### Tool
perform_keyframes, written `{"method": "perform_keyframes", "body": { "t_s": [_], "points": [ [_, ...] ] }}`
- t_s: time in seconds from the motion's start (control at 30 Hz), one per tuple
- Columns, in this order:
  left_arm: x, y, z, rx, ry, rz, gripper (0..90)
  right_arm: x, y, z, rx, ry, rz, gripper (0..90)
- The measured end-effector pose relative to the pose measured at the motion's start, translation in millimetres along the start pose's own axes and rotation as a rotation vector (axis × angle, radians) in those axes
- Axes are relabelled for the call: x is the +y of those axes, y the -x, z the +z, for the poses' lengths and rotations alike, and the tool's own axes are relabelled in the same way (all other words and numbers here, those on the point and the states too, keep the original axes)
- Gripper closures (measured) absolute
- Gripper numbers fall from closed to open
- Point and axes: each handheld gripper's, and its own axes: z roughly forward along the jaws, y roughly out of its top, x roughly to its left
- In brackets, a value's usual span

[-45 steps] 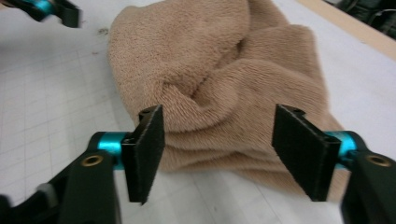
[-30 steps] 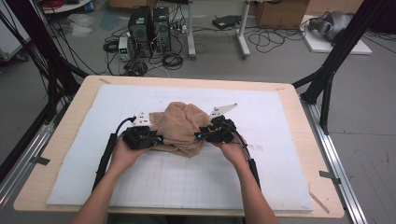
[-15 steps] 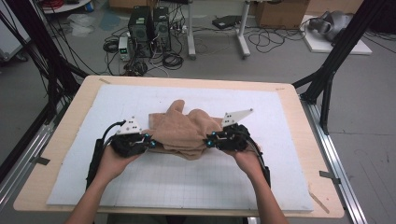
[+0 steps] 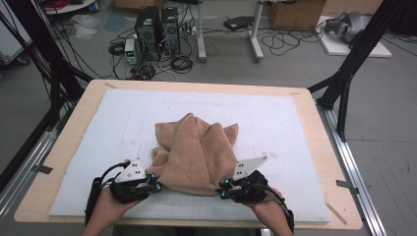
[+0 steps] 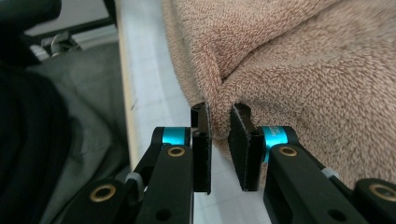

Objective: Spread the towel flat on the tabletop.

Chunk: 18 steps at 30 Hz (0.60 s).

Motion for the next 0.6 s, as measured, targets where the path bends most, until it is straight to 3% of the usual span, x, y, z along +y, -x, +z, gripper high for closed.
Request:
{"method": "perform_keyframes", "body": {
  "t_s": [0.03, 0.07, 0.1, 0.17, 0.23, 0.3, 0.37, 0.4, 0.5, 0.57, 0.6],
  "points": [
    [0.0, 0.0, 0.0, 0.000, 0.000, 0.000, 78.1, 0.0, 0.0, 0.0, 0.000, 0.000, 0.000, 79.4],
    [-1.7, 0.4, 0.8, -0.010, 0.001, -0.004, 75.4, -3.7, -3.7, 3.0, 0.005, -0.024, -0.006, 75.3],
    [-2.4, 0.4, 0.4, -0.012, 0.005, -0.007, 71.9, -3.8, -4.7, 2.7, 0.020, -0.013, -0.013, 71.2],
    [1.5, -4.2, -7.6, -0.021, 0.031, -0.020, 62.1, -0.7, -7.1, -3.9, 0.031, 0.030, -0.025, 61.9],
    [4.4, -6.0, -11.0, -0.017, 0.042, -0.021, 54.6, 4.0, -7.3, -15.5, 0.036, 0.108, -0.038, 57.9],
    [12.2, -9.3, -16.8, -0.015, 0.056, -0.016, 50.8, 9.7, -3.3, -26.8, 0.006, 0.148, -0.043, 56.1],
    [27.5, -14.0, -20.1, -0.008, 0.077, 0.003, 49.7, 15.8, 5.1, -34.7, -0.055, 0.145, -0.057, 56.0],
    [27.5, -14.0, -20.1, -0.008, 0.077, 0.003, 48.9, 18.8, 10.3, -36.8, -0.082, 0.137, -0.058, 56.0],
    [44.8, -21.5, -15.9, -0.015, 0.089, 0.009, 48.2, 28.0, 33.9, -38.4, -0.145, 0.131, -0.058, 53.8],
    [55.9, -24.1, -14.1, -0.017, 0.098, 0.012, 48.0, 30.8, 42.3, -37.2, -0.148, 0.140, -0.044, 53.8],
    [65.3, -24.1, -17.4, -0.026, 0.121, 0.022, 47.7, 36.3, 58.0, -33.1, -0.165, 0.143, -0.024, 52.6]
  ]
}}
